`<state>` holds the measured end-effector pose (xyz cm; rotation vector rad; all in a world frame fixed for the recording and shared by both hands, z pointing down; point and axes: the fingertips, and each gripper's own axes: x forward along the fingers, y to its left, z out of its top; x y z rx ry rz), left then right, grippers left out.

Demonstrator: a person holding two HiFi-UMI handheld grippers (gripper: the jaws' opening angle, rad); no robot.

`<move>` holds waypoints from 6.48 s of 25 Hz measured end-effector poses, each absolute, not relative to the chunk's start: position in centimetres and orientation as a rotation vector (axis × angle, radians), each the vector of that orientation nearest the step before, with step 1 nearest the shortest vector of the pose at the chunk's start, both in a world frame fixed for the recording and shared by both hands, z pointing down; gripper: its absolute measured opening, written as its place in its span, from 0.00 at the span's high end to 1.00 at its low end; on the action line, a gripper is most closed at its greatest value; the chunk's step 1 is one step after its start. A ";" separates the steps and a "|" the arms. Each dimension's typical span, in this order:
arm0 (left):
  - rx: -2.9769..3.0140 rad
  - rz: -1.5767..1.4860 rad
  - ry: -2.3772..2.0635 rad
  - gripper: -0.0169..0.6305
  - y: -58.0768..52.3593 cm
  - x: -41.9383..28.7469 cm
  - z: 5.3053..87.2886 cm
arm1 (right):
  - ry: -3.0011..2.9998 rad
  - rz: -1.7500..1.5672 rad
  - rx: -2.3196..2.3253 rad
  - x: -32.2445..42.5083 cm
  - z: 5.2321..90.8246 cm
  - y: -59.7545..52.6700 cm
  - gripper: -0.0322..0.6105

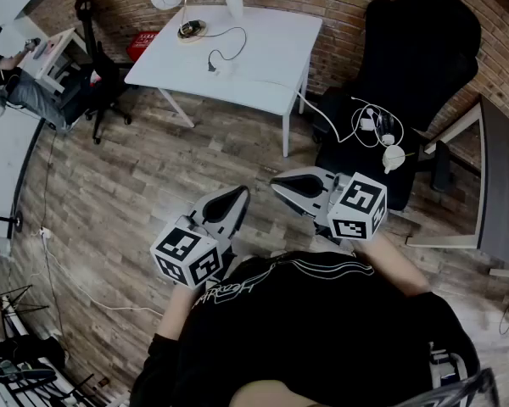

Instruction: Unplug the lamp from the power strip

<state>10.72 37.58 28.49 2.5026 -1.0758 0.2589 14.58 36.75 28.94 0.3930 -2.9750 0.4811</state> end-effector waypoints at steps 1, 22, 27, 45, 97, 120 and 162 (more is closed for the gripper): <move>2.503 0.259 -1.077 0.97 37.6 10.9 28.5 | -2.974 0.484 0.391 14.7 29.0 36.8 0.95; 2.486 0.257 -1.068 0.97 31.7 7.4 30.1 | -2.949 0.468 0.461 12.2 30.6 30.4 0.95; 2.467 0.259 -1.046 0.97 25.5 4.8 31.1 | -2.932 0.488 0.518 10.2 31.4 24.0 0.95; 2.465 0.302 -0.998 0.97 2.6 -6.6 33.2 | -2.879 0.536 0.678 1.8 33.1 2.9 0.95; 2.270 0.757 -1.266 0.97 -21.0 -16.2 53.1 | -2.669 0.435 0.381 -6.1 48.8 -15.4 0.82; 2.273 0.739 -1.267 0.97 -21.0 -16.1 53.3 | -2.701 0.356 0.384 -8.0 50.4 -16.9 0.92; 2.260 0.756 -1.268 0.97 -21.1 -16.3 53.2 | -2.789 0.521 0.289 -7.4 49.5 -16.9 0.93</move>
